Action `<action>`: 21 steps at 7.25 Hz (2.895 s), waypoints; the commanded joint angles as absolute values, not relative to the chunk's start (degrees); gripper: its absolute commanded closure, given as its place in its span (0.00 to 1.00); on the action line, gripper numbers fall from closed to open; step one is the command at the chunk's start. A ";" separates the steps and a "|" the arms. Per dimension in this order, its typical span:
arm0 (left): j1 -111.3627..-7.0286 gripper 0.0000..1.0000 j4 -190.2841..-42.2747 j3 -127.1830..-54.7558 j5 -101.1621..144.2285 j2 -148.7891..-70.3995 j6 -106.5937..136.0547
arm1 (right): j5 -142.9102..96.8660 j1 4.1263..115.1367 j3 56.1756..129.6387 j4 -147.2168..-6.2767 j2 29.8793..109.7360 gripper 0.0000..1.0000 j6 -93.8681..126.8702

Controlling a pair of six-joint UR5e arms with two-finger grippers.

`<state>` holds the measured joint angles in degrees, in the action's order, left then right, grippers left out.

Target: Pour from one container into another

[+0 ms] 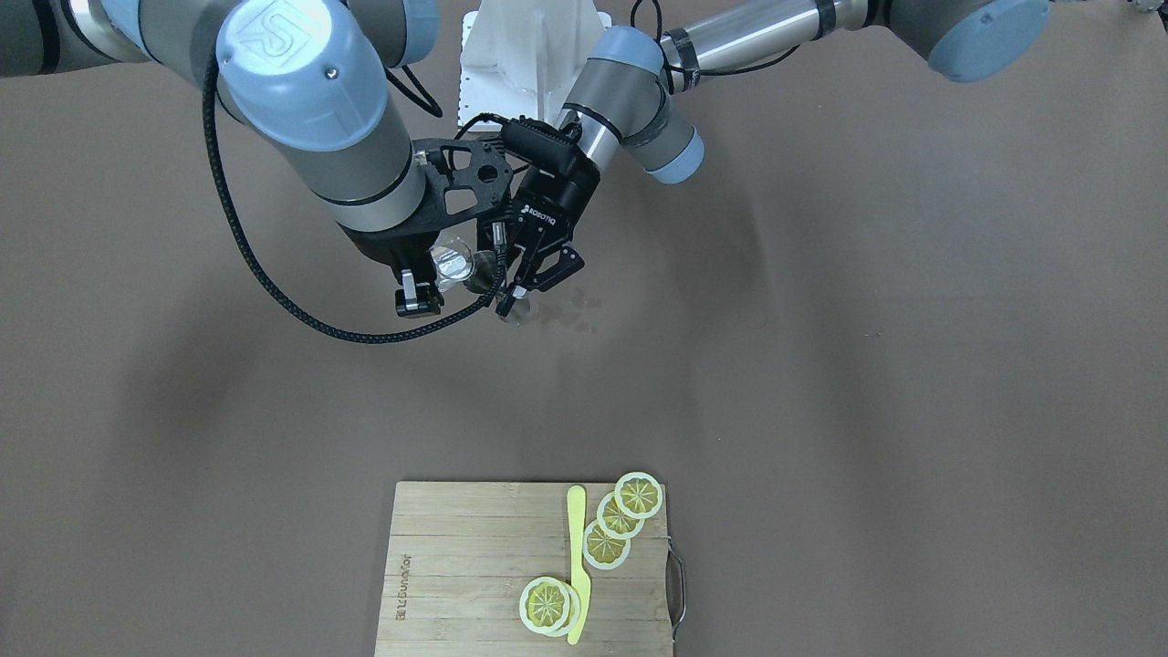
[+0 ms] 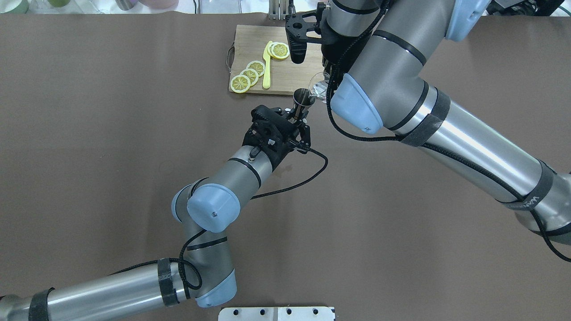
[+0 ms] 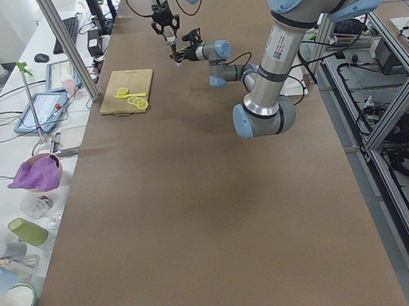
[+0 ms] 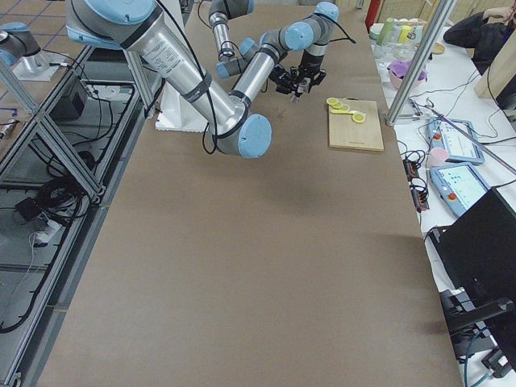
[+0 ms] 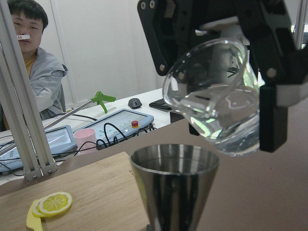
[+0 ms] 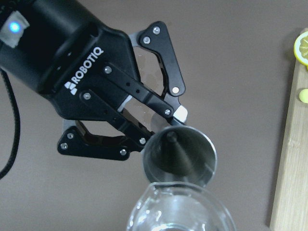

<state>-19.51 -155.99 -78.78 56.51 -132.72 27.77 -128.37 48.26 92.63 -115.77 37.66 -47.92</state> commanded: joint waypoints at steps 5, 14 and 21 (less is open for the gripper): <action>-19.51 1.00 -156.09 -78.84 56.51 -132.54 27.77 | -125.51 46.94 91.93 -120.84 35.77 1.00 -49.66; -19.51 1.00 -156.09 -78.93 56.51 -132.54 27.77 | -122.87 45.79 91.93 -128.40 33.49 1.00 -55.37; -19.51 1.00 -157.15 -78.75 56.43 -132.28 27.77 | -120.85 45.00 88.42 -130.95 30.50 1.00 -57.47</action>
<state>-19.51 -157.14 -78.75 56.43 -132.27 27.77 -121.04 45.03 89.02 -130.21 31.04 -56.70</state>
